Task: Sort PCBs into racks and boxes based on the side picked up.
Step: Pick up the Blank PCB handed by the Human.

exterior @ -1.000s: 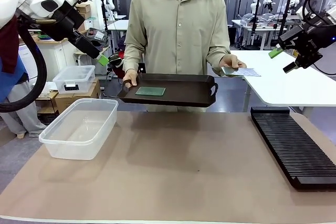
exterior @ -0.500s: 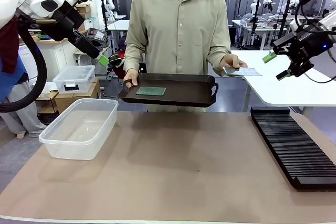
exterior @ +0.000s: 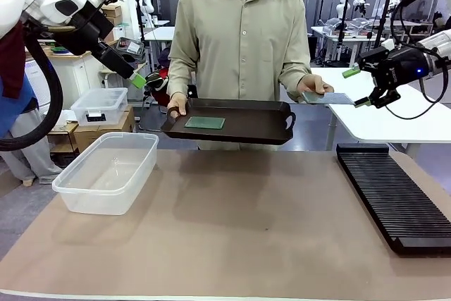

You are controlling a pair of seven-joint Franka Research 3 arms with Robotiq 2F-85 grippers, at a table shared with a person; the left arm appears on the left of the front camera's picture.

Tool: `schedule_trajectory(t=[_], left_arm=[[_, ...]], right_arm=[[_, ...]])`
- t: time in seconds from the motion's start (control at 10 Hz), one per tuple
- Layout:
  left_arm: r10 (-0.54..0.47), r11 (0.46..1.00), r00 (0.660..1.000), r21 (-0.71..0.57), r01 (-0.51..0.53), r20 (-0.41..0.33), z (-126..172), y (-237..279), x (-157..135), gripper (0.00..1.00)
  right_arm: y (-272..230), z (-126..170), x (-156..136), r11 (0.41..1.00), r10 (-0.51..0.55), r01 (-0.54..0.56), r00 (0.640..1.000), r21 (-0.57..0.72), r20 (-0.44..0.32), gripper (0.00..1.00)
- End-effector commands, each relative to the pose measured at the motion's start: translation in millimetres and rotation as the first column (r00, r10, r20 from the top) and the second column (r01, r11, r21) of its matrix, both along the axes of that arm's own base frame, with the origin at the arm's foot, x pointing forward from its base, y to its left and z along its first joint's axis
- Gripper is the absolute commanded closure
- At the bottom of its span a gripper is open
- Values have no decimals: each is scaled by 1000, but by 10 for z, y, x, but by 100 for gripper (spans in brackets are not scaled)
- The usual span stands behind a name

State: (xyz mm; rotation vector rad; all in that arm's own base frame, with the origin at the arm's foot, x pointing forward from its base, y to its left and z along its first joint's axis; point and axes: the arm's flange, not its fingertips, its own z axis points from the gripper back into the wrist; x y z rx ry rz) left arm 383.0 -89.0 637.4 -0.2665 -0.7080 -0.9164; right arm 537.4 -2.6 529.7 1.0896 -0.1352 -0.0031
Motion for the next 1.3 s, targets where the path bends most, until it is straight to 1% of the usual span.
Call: schedule_trajectory(t=[0.0, 0.1, 0.2, 0.3, 0.6, 0.7, 0.8, 0.9, 1.0, 1.2], left_arm=[[-5, 1000, 1000, -5, 5, -8, -15, 11, 2, 0], [-5, 1000, 1000, -5, 5, -8, -15, 11, 2, 0], [-5, 1000, 1000, -5, 5, -8, -15, 11, 2, 0], [-5, 1000, 1000, -5, 5, -8, -15, 11, 2, 0], [-5, 1000, 1000, -5, 5, -8, -15, 11, 2, 0], [-5, 1000, 1000, -5, 5, -8, -15, 11, 2, 0], [-5, 1000, 1000, -5, 5, -8, -15, 11, 2, 0], [-5, 1000, 1000, -5, 5, -8, -15, 11, 2, 0], [-5, 1000, 1000, -5, 5, -8, -15, 11, 2, 0], [-5, 1000, 1000, -5, 5, -8, -15, 11, 2, 0]], right_arm=[[-30, -119, 78, 996, 24, -27, 999, 84, 37, 0], [-58, -167, 101, 992, 51, -54, 998, 116, 32, 0], [-94, -219, 140, 997, 53, -53, 999, 63, 8, 0], [-45, -129, 58, 997, 14, -15, 1000, 69, 21, 0], [-45, -129, 58, 997, 14, -15, 1000, 69, 21, 0], [-64, -170, 79, 997, 26, -27, 999, 76, 19, 0], [-63, -233, 158, 992, -4, 4, 1000, 127, 0, 0], [-57, -275, 175, 986, 13, -12, 1000, 166, -7, 0], [-85, -299, 190, 979, 35, -28, 999, 200, -34, 0], [-99, -397, 248, 965, 52, -40, 998, 258, -39, 0]])
